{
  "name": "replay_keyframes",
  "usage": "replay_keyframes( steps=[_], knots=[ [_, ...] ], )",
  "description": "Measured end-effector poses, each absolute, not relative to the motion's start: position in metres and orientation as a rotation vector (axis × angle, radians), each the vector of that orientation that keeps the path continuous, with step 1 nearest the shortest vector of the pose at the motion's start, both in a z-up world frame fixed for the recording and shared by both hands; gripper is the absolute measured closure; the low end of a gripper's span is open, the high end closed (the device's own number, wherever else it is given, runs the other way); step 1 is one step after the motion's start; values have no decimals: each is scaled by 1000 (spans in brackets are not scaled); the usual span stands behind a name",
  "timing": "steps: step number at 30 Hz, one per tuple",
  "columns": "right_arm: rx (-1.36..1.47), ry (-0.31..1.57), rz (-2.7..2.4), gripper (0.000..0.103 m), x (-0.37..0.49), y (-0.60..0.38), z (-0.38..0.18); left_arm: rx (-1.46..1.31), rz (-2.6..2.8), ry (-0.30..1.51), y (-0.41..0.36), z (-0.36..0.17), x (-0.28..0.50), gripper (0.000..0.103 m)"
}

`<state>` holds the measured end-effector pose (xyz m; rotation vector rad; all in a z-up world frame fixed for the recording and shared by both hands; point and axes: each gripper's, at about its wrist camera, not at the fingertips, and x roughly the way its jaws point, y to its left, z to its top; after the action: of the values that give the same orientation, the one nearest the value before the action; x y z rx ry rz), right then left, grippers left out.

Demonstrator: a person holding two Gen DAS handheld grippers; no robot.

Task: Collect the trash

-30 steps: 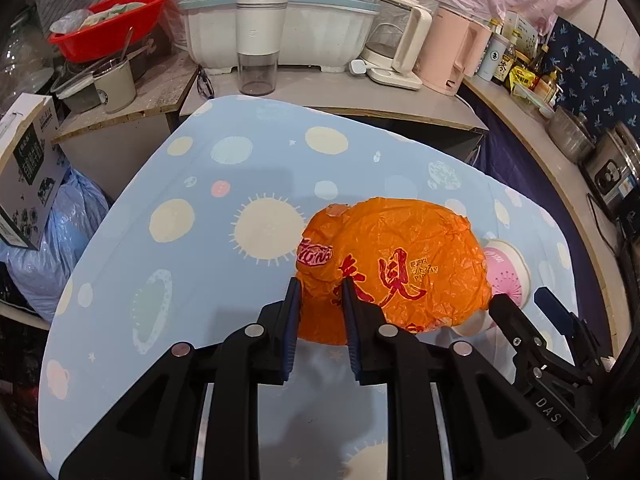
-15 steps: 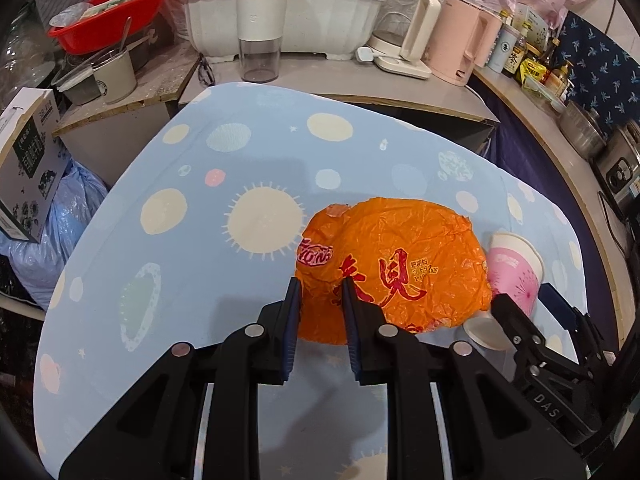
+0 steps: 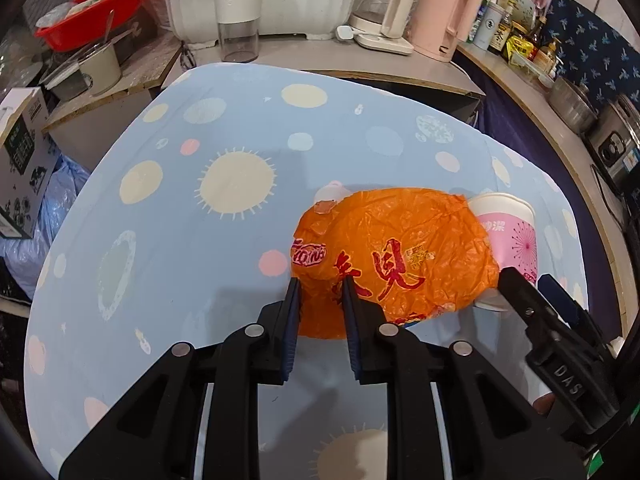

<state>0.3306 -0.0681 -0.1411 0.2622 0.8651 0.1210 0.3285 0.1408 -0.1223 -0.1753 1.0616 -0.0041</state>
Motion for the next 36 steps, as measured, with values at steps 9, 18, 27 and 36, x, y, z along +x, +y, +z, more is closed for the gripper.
replay_keyframes(
  steps=[9,18,27,36],
  knots=[
    [285,891,106,25,347,-55,-148,-186,28,1053,158,-119,333,83],
    [295,872,93,39,335,-60,-142,-173,-14,1055,147,-117,327,83],
    [336,811,40,39,288,-84,-111,-166,-73,1026,129,-93,303,83],
    [351,757,-38,39,213,-114,-83,-134,-168,995,97,-63,256,83]
  ],
)
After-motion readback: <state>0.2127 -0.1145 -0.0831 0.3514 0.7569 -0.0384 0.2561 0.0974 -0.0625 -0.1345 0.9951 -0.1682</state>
